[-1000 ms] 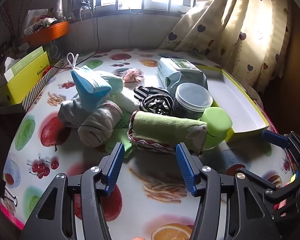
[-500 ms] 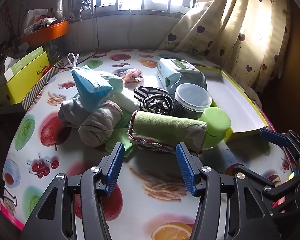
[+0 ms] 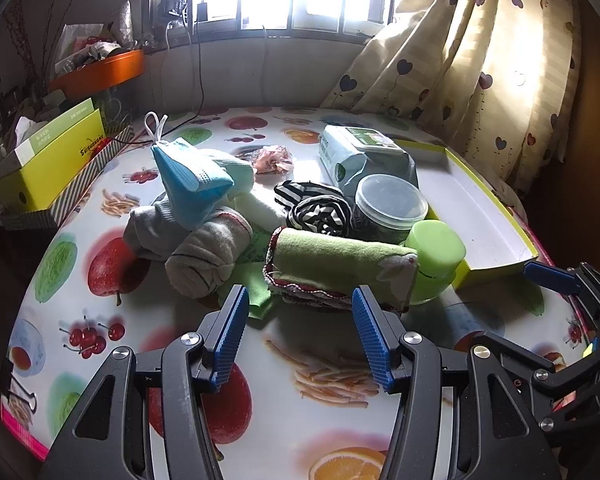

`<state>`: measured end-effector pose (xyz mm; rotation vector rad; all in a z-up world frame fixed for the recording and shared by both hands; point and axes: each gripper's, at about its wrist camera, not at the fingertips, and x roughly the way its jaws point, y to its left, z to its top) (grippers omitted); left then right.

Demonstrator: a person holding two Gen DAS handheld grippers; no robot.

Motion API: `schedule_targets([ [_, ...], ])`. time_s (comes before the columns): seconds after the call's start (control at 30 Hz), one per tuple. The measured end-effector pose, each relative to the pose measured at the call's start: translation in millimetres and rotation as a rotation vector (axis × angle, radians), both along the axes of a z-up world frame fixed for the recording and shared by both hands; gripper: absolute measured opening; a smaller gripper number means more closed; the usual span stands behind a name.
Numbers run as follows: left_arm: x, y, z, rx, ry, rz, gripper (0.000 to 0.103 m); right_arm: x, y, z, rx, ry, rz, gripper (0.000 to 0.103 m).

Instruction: Organize soft objects

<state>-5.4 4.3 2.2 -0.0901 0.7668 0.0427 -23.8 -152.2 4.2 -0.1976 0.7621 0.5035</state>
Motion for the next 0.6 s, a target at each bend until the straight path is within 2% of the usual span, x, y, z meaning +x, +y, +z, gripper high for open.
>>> schedule_targets([
  [0.23,-1.9,1.2,-1.5,-0.04,0.003,-0.019,0.055,-0.1,-0.7,0.9,0.002,-0.001,-0.001,0.102],
  [0.6,-4.2,5.9,-2.9,-0.031,-0.002,0.031,0.055,0.8,-1.3,0.6,0.002,-0.002,0.001,0.102],
])
